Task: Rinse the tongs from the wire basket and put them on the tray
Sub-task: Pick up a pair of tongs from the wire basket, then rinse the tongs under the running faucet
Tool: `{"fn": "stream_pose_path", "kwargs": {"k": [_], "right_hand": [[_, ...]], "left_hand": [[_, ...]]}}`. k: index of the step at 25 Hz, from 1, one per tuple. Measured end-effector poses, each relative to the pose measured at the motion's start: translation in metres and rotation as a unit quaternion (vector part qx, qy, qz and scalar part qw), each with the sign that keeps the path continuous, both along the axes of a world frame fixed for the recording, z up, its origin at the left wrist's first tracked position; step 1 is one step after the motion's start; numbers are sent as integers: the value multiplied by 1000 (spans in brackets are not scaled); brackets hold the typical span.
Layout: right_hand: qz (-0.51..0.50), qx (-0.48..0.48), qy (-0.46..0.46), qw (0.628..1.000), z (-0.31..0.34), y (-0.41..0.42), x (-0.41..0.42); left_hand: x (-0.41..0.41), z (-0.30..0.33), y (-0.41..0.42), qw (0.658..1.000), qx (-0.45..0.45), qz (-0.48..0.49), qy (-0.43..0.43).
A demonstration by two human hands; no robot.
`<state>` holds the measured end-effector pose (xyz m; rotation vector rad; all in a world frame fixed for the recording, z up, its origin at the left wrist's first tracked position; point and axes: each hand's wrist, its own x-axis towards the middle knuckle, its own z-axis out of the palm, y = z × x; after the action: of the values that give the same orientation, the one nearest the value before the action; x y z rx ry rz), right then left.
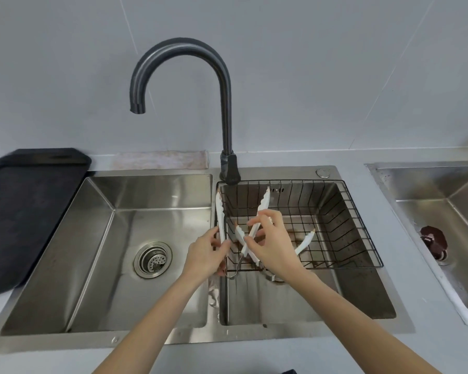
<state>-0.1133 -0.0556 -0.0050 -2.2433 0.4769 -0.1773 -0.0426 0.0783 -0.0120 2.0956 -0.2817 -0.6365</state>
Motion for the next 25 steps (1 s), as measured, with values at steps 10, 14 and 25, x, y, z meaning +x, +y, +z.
{"fn": "stream_pose_path", "kwargs": {"k": [10, 14, 25], "right_hand": [[-75, 160, 24, 984, 3, 90, 41], [-85, 153, 17, 984, -2, 116, 59], [-110, 129, 28, 985, -7, 135, 103]], "left_hand": [[32, 4, 80, 992, -76, 78, 66], [46, -2, 107, 992, -76, 71, 69], [100, -13, 131, 984, -86, 103, 114]]}}
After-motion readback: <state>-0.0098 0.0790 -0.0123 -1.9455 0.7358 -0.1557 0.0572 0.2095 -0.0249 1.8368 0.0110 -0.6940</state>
